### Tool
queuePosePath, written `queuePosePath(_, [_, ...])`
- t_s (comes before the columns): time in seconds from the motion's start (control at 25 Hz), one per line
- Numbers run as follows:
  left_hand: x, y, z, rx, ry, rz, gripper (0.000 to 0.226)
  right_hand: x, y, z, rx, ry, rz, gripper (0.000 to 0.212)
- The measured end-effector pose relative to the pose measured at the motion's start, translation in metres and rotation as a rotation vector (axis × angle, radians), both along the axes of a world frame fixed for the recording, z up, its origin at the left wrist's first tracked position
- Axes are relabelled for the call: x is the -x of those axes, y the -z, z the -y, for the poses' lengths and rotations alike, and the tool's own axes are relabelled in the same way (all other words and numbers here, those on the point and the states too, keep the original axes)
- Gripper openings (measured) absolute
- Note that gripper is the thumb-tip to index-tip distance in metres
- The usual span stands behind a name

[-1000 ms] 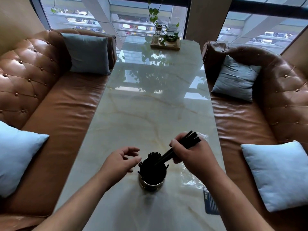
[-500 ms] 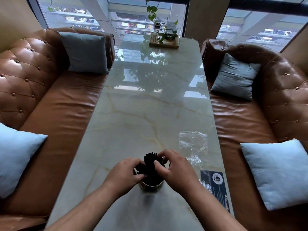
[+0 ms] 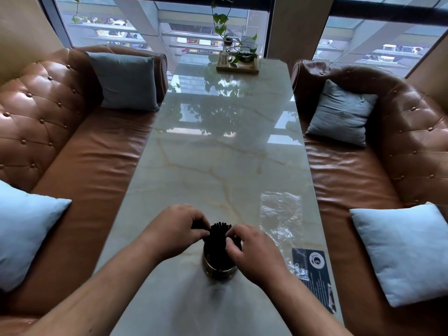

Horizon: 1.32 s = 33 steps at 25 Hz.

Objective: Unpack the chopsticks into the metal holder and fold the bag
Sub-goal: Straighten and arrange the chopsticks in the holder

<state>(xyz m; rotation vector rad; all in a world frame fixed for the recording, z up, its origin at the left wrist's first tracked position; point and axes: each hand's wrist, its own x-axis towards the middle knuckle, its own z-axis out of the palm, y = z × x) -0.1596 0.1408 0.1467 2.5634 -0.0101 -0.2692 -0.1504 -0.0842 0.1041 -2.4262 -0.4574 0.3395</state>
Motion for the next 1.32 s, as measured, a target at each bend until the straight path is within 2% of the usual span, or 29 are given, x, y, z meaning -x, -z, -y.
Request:
queuePosePath(0.12, [-0.011,-0.032,-0.019,0.109,-0.075,-0.028,0.009,-0.001,-0.007,0.004,-0.06,0.059,0.017,0.021])
queuePosePath(0.24, [-0.014,-0.06,-0.044,0.397,-0.237,-0.034,0.011,-0.006,-0.013,0.011,-0.145,0.161,-0.001,0.022])
queuePosePath(0.52, [0.002,-0.063,-0.071,0.782,-0.492,0.027,0.009,0.002,-0.014,0.01,-0.349,0.173,-0.354,0.02])
queuePosePath(0.64, [0.01,-0.044,-0.056,1.111,-0.666,-0.001,0.006,0.0,-0.027,0.0,-0.652,0.216,-0.711,0.05])
queuePosePath(0.72, [0.015,-0.027,-0.037,1.246,-0.718,-0.085,0.007,-0.005,-0.042,-0.007,-0.958,0.277,-0.966,0.081])
queuePosePath(0.76, [0.018,-0.019,-0.026,1.285,-0.722,-0.135,0.007,-0.008,-0.048,-0.008,-1.081,0.327,-1.034,0.088])
queuePosePath(0.8, [0.021,-0.011,-0.016,1.314,-0.714,-0.185,0.007,-0.012,-0.055,-0.009,-1.154,0.373,-1.037,0.081])
queuePosePath(0.84, [0.024,-0.004,-0.007,1.329,-0.693,-0.23,0.007,-0.016,-0.059,-0.008,-1.162,0.406,-0.973,0.062])
queuePosePath(0.92, [0.026,0.011,0.005,1.261,-0.622,-0.301,0.007,-0.022,-0.066,-0.002,-0.995,0.447,-0.711,0.022])
queuePosePath(0.96, [0.026,0.018,0.008,1.152,-0.578,-0.31,0.006,-0.025,-0.067,0.003,-0.885,0.447,-0.556,0.019])
queuePosePath(1.04, [0.02,0.032,0.009,0.764,-0.493,-0.24,0.013,-0.028,-0.067,0.013,-0.696,0.399,-0.322,0.023])
queuePosePath(1.12, [0.011,0.041,0.009,0.321,-0.375,-0.14,0.031,-0.027,-0.066,0.015,-0.503,0.287,-0.202,0.025])
queuePosePath(1.16, [0.006,0.043,0.011,0.179,-0.312,-0.122,0.041,-0.024,-0.06,0.012,-0.378,0.225,-0.16,0.027])
queuePosePath(1.24, [-0.004,0.049,0.017,0.067,-0.218,-0.143,0.057,-0.016,-0.046,0.003,-0.131,0.103,-0.112,0.033])
queuePosePath(1.32, [-0.014,0.054,0.025,0.046,-0.167,-0.184,0.059,-0.01,-0.029,-0.001,0.048,0.006,-0.064,0.04])
